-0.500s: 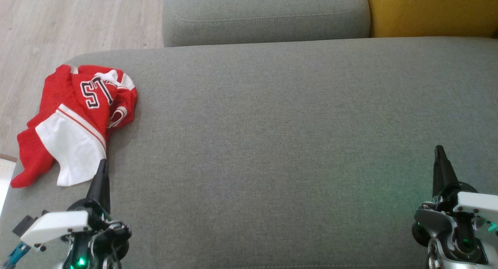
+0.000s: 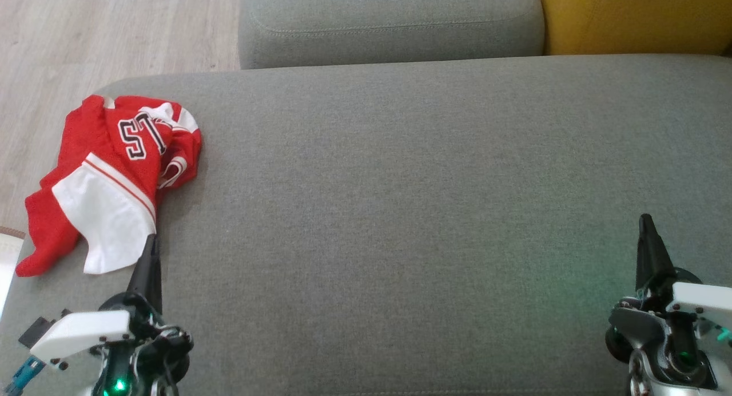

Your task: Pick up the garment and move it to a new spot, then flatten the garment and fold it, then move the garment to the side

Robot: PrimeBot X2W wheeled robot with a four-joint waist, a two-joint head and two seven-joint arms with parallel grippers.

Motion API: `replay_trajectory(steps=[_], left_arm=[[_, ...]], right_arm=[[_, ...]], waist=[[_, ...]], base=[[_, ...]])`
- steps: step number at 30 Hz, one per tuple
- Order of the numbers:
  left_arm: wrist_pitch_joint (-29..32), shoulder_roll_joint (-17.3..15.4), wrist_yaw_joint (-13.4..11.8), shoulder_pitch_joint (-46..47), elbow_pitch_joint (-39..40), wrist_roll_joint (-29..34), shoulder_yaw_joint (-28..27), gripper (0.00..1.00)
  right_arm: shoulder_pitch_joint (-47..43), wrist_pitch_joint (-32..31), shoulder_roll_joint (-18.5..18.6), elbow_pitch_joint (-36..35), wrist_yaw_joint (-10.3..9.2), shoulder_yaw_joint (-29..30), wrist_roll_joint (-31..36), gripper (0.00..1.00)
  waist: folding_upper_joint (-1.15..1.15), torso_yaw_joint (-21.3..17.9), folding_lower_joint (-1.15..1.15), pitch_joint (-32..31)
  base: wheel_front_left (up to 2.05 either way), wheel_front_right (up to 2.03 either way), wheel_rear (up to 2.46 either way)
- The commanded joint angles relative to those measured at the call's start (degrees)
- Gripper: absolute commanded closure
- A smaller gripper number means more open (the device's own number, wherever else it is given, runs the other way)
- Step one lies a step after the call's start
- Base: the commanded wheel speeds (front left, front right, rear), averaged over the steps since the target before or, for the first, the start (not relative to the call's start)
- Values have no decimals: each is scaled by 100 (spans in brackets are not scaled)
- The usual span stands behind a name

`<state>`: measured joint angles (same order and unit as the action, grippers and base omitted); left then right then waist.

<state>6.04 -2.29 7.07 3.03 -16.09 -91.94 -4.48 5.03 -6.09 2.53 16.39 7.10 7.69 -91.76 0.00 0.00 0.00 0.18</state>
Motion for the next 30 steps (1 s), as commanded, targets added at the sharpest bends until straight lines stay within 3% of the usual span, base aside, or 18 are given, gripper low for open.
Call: replay_trajectory(steps=[1,13,14,15,17,18,30], left_arm=[[43,-59,42,315,207,-25,-201,100],[43,-59,42,315,207,-25,-201,100],[-3,3,-3,-2,-19,0,3,0],[-11,6,-4,-22,-90,0,7,100],[-12,39,-11,-147,-275,1,13,100],[-12,60,-11,-236,-377,1,14,0],[-214,25,-6,-152,-318,404,15,0]], right_arm=[[115,-37,34,-236,39,-119,-43,100],[115,-37,34,-236,39,-119,-43,100],[1,2,-2,18,0,-2,1,0],[-3,2,-3,92,-3,-5,2,100],[-84,4,-13,275,-7,-9,3,100],[-154,5,-21,376,-7,-10,3,0],[-60,209,40,257,-2,-201,336,0]], waist=[[0,0,0,0],[0,0,0,0],[0,0,0,0],[0,0,0,0],[0,0,0,1],[0,-1,0,2],[0,-8,0,11]], base=[[0,0,0],[0,0,0],[0,0,0],[0,0,0],[0,0,0],[0,0,0],[0,0,0]])
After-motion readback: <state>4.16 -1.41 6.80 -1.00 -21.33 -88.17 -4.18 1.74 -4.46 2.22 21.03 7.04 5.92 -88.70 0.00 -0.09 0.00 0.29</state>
